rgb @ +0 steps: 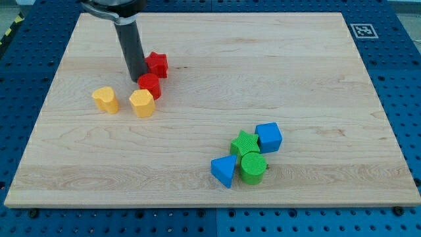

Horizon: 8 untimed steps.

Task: Move the red circle to top left

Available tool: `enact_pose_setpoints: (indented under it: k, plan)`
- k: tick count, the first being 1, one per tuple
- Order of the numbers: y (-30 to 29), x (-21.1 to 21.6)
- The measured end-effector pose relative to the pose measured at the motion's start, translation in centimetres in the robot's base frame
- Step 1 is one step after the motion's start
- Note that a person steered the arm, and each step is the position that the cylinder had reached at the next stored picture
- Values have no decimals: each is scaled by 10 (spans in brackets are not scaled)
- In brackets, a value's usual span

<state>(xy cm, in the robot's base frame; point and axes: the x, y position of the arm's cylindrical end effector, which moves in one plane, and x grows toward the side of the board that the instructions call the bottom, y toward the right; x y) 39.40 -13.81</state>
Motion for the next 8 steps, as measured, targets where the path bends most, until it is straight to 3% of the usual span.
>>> enact_pose_setpoints:
  k: [1, 3, 4, 5, 8]
  plan:
    - [15, 3]
    - [107, 20]
    - [115, 63]
    - [100, 75]
    - [21, -35]
